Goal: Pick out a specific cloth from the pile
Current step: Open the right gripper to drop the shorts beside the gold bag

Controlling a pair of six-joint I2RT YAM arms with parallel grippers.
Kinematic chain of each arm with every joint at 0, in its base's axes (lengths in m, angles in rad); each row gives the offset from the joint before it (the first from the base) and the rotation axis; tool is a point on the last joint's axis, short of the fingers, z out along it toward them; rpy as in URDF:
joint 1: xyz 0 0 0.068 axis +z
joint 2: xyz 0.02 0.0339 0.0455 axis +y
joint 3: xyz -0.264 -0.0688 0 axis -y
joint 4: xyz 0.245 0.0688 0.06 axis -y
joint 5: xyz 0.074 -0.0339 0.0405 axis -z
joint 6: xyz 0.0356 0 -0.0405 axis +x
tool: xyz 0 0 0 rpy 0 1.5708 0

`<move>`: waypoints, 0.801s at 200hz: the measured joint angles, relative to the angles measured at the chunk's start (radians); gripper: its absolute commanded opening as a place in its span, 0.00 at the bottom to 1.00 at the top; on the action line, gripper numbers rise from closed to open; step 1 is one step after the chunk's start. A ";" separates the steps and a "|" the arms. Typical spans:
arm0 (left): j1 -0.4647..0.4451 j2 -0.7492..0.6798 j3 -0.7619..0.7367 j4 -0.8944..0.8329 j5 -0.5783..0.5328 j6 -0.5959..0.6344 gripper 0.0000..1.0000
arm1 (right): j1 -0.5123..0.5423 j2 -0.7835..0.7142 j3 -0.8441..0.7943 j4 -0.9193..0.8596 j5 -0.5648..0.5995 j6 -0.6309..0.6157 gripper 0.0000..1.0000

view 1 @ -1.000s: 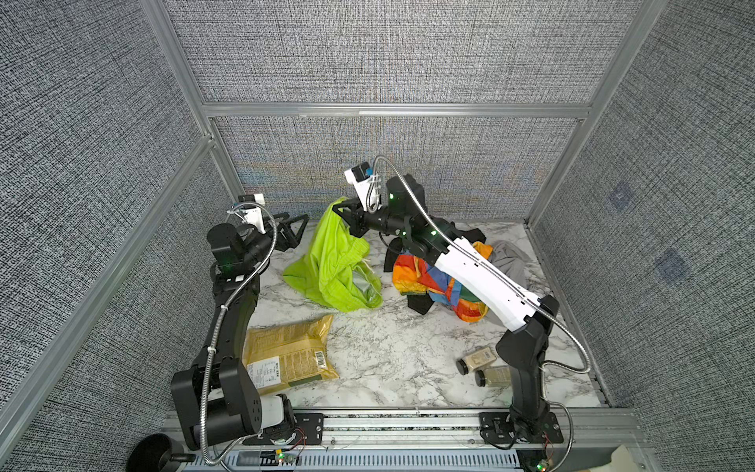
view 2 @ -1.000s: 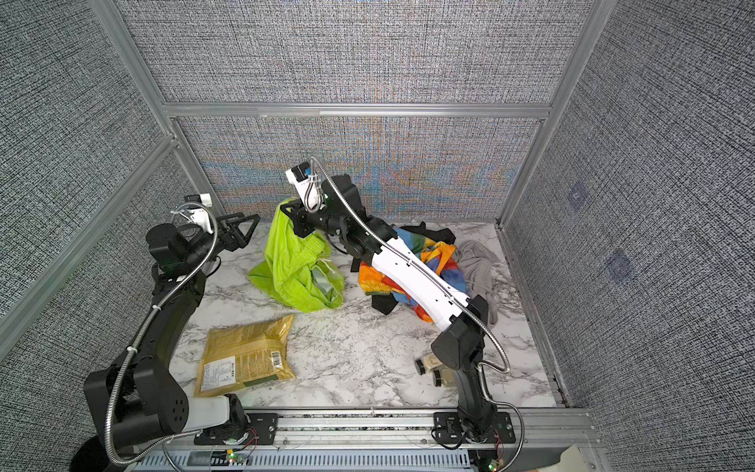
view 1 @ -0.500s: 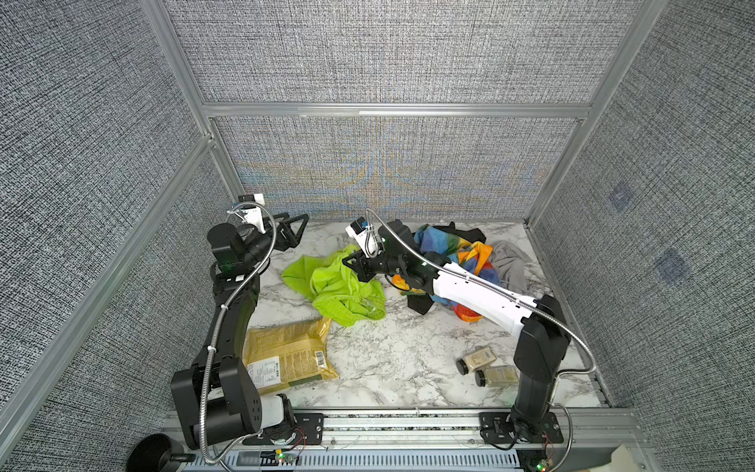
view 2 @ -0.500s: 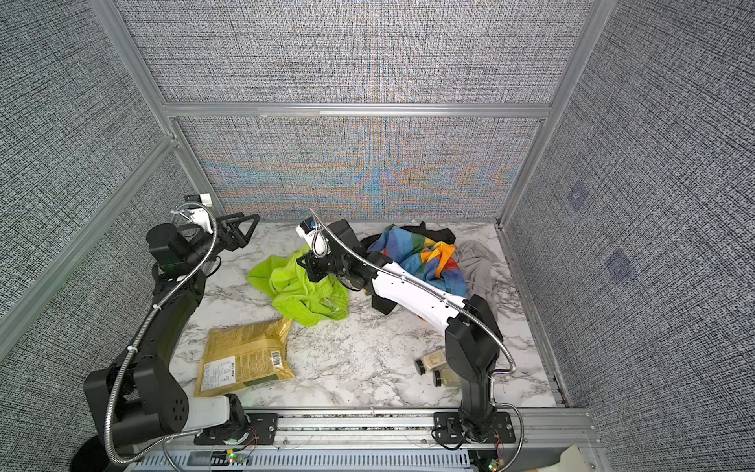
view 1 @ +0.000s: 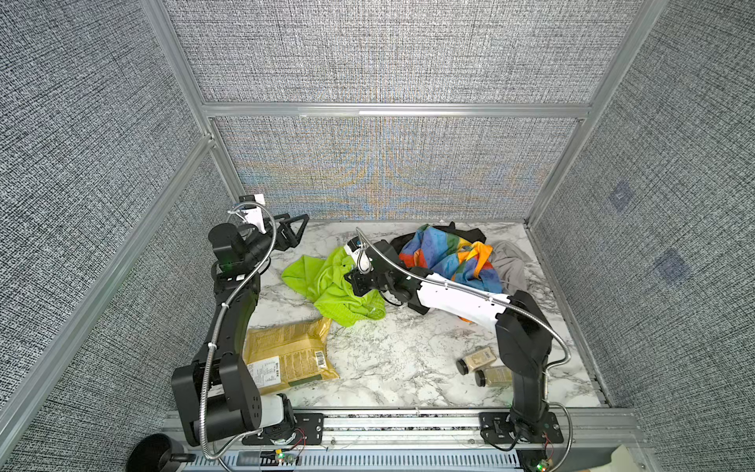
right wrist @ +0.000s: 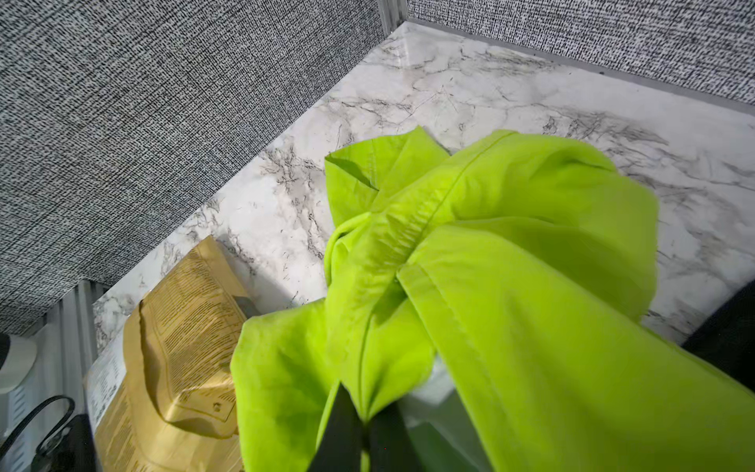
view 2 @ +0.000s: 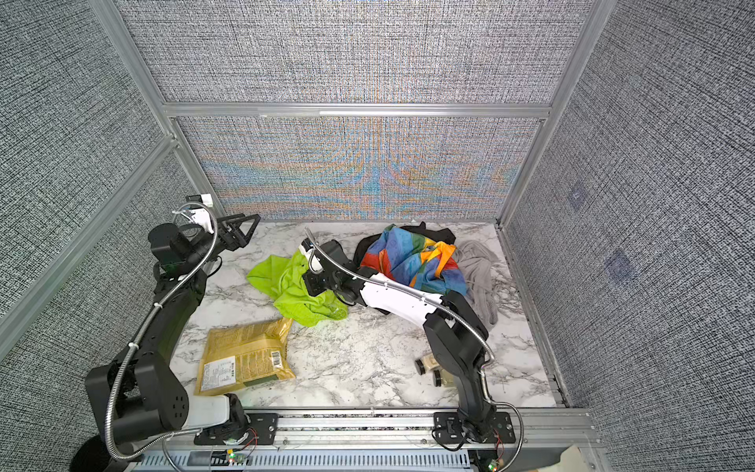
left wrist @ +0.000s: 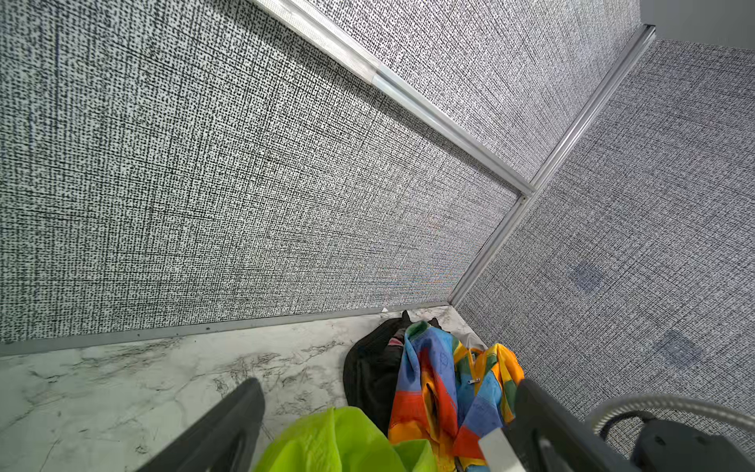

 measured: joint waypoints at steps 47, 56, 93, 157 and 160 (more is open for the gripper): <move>0.000 0.002 0.000 0.002 -0.001 0.000 0.99 | 0.000 0.113 0.093 -0.009 0.019 0.040 0.05; 0.000 0.002 0.000 0.002 -0.005 0.000 0.99 | 0.000 0.130 0.108 -0.009 0.018 0.048 0.05; -0.001 0.005 0.001 0.002 -0.009 0.000 0.99 | 0.000 0.210 0.154 -0.014 0.018 0.075 0.07; -0.004 0.005 0.001 -0.001 -0.013 0.000 0.99 | 0.001 0.222 0.156 -0.048 -0.008 0.101 0.41; -0.004 0.005 0.001 -0.002 -0.013 0.000 0.99 | 0.001 0.208 0.141 -0.046 -0.009 0.102 0.43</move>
